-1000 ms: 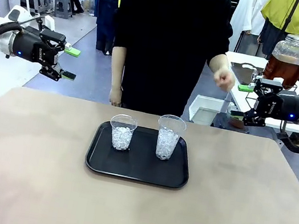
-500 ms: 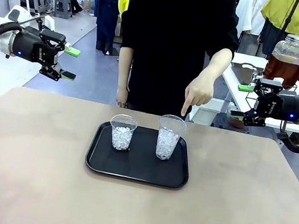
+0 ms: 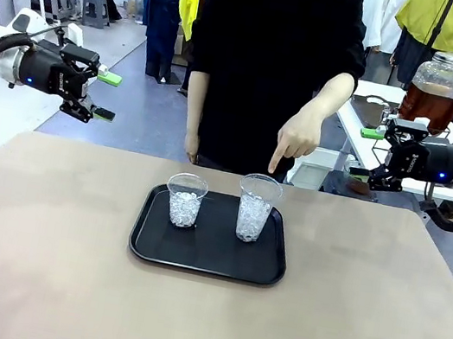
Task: Pour the drink into the iced cup.
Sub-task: Pick up the iced cup indicated by the human and present it to them.
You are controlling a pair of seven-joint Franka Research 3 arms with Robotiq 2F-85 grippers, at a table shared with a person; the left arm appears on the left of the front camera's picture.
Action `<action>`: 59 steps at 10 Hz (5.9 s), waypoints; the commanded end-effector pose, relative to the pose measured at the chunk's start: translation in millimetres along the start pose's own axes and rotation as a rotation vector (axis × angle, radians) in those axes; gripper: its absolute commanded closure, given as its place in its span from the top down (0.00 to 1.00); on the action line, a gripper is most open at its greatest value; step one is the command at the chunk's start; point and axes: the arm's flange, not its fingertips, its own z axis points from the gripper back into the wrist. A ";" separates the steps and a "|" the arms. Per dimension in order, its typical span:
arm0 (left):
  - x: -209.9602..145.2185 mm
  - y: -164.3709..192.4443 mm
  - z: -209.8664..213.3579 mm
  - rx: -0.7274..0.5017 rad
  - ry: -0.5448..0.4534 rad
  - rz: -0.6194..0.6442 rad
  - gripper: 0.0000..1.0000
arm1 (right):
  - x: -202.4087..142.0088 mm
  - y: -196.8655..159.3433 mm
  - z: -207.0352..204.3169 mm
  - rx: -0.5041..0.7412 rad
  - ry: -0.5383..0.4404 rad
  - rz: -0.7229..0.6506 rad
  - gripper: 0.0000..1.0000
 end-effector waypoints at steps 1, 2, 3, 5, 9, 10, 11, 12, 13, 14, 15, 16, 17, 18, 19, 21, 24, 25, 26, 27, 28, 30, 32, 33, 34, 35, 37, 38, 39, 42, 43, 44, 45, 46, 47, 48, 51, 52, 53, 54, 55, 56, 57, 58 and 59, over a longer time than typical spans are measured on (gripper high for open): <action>-0.1 -1.4 0.2 -0.001 -0.001 -0.009 1.00 | -0.3 0.9 0.6 0.002 -0.002 0.002 1.00; -0.1 -1.4 0.2 -0.001 -0.001 -0.009 1.00 | -0.3 0.9 0.6 0.002 -0.002 0.002 1.00; -0.1 -1.4 0.2 -0.001 -0.001 -0.009 1.00 | -0.3 0.9 0.6 0.002 -0.002 0.002 1.00; -0.1 -1.4 0.2 -0.001 -0.001 -0.009 1.00 | -0.3 0.9 0.6 0.002 -0.002 0.002 1.00; -0.1 -1.4 0.2 -0.001 -0.001 -0.009 1.00 | -12.3 1.1 -0.4 -0.020 -0.014 0.340 1.00; -0.1 -1.4 0.2 -0.001 -0.001 -0.009 1.00 | -18.9 -1.4 -0.6 -0.002 -0.027 0.470 1.00; -0.1 -1.4 0.2 -0.001 -0.001 -0.009 1.00 | -23.8 -3.7 -0.5 0.004 -0.030 0.595 1.00; -0.1 -1.4 0.2 -0.001 -0.001 -0.009 1.00 | -26.8 -7.4 -1.5 -0.006 -0.032 0.699 1.00; -0.1 -1.4 0.2 -0.001 -0.001 -0.009 1.00 | -28.5 -12.8 -3.8 0.001 -0.018 0.777 1.00; -0.1 -1.4 0.2 -0.001 -0.001 -0.009 1.00 | -27.4 -18.9 -4.3 0.027 0.001 0.823 1.00; -0.1 -1.4 0.2 -0.001 -0.001 -0.009 1.00 | -27.0 -21.2 -2.3 0.028 -0.012 0.830 1.00; -0.1 -1.4 0.2 -0.001 -0.001 -0.009 1.00 | -29.7 -20.5 2.1 0.012 -0.013 0.801 1.00; -0.1 -1.4 0.2 -0.001 -0.001 -0.009 1.00 | -27.0 -15.7 -4.2 0.008 0.004 0.809 1.00; -0.1 -1.4 0.2 -0.001 -0.001 -0.009 1.00 | -27.0 -15.7 -4.2 0.008 0.004 0.809 1.00; -0.1 -1.4 0.2 -0.001 -0.001 -0.009 1.00 | -27.0 -15.7 -4.2 0.008 0.004 0.809 1.00; -0.1 -1.4 0.2 -0.001 -0.001 -0.009 1.00 | -27.4 -20.2 -3.5 0.007 0.002 0.808 1.00; -0.1 -1.4 0.2 -0.001 -0.001 -0.009 1.00 | -14.7 -42.3 -22.5 -0.017 -0.027 1.120 1.00; -0.1 -1.4 0.2 -0.001 -0.001 -0.009 1.00 | -11.4 -52.6 -27.8 -0.023 -0.017 1.191 1.00; -0.1 -1.4 0.2 -0.001 -0.001 -0.009 1.00 | -9.8 -63.2 -33.3 -0.025 -0.017 1.269 1.00; -0.1 -1.4 0.2 -0.001 -0.001 -0.009 1.00 | -9.0 -74.0 -39.8 -0.026 -0.031 1.358 1.00; -0.1 -1.4 0.2 -0.001 -0.001 -0.009 1.00 | -9.2 -82.4 -46.6 -0.012 -0.022 1.400 1.00; -0.1 -1.4 0.2 -0.001 -0.001 -0.009 1.00 | -5.7 -100.3 -55.3 0.010 -0.065 1.431 1.00; -0.1 -1.4 0.2 -0.001 -0.001 -0.009 1.00 | -1.1 -112.6 -62.6 0.050 -0.031 1.439 1.00; -0.1 -1.4 0.2 -0.001 -0.001 -0.009 1.00 | 0.7 -114.1 -63.5 0.079 -0.005 1.413 1.00; -0.1 -1.4 0.2 -0.001 -0.001 -0.009 1.00 | 1.6 -112.9 -61.9 0.084 0.004 1.395 1.00; -0.1 -1.4 0.2 -0.001 -0.001 -0.009 1.00 | -6.6 -115.0 -59.6 0.040 -0.023 1.407 1.00; -0.1 -1.4 0.2 -0.001 -0.001 -0.009 1.00 | -6.6 -115.0 -59.6 0.040 -0.023 1.407 1.00; -0.1 -1.4 0.2 -0.001 -0.001 -0.009 1.00 | -6.6 -115.0 -59.6 0.040 -0.023 1.407 1.00; -0.1 -1.4 0.2 -0.001 -0.001 -0.009 1.00 | -6.6 -115.0 -59.6 0.040 -0.023 1.407 1.00; -0.1 -1.4 0.2 -0.001 -0.001 -0.009 1.00 | 3.5 -130.7 -72.1 0.059 -0.005 1.422 1.00; -0.1 -1.4 0.2 -0.001 -0.001 -0.009 1.00 | 5.0 -138.9 -79.6 0.060 -0.006 1.443 1.00; -0.1 -1.4 0.2 -0.001 -0.001 -0.009 1.00 | 6.9 -145.8 -85.7 0.062 -0.012 1.451 1.00; -0.1 -1.4 0.2 -0.001 -0.001 -0.009 1.00 | 9.0 -152.7 -93.5 0.056 -0.009 1.458 1.00; -0.1 -1.4 0.2 -0.001 -0.001 -0.009 1.00 | 11.4 -160.1 -102.8 0.057 -0.001 1.461 1.00; -0.1 -1.4 0.2 -0.001 -0.001 -0.009 1.00 | 11.8 -163.6 -110.2 0.068 -0.005 1.468 1.00; -0.1 -1.4 0.2 -0.001 -0.001 -0.009 1.00 | 12.1 -165.6 -117.3 0.077 -0.013 1.473 1.00; -0.1 -1.4 0.2 -0.001 -0.001 -0.009 1.00 | 10.0 -169.5 -138.4 0.093 -0.009 1.451 1.00; -0.1 -1.4 0.2 -0.001 -0.001 -0.009 1.00 | 9.5 -168.9 -143.1 0.093 -0.011 1.454 1.00; -0.1 -1.4 0.2 -0.001 -0.001 -0.009 1.00 | 8.7 -167.7 -147.4 0.101 -0.012 1.445 1.00; -0.1 -1.4 0.2 -0.001 -0.001 -0.009 1.00 | 7.7 -167.9 -151.9 0.089 -0.012 1.448 1.00; -0.1 -1.4 0.2 -0.001 -0.001 -0.009 1.00 | 9.2 -169.8 -155.2 0.082 -0.009 1.446 1.00; -0.1 -1.4 0.2 -0.001 -0.001 -0.009 1.00 | 9.7 -169.7 -157.3 0.088 -0.011 1.445 1.00; -0.1 -1.4 0.2 -0.001 -0.001 -0.009 1.00 | 9.5 -169.0 -160.6 0.097 -0.006 1.433 1.00; -0.1 -1.4 0.2 -0.001 -0.001 -0.009 1.00 | 9.0 -167.7 -163.1 0.103 -0.001 1.429 1.00; -0.1 -1.4 0.2 -0.001 -0.001 -0.009 1.00 | 8.7 -166.9 -165.4 0.106 0.002 1.423 1.00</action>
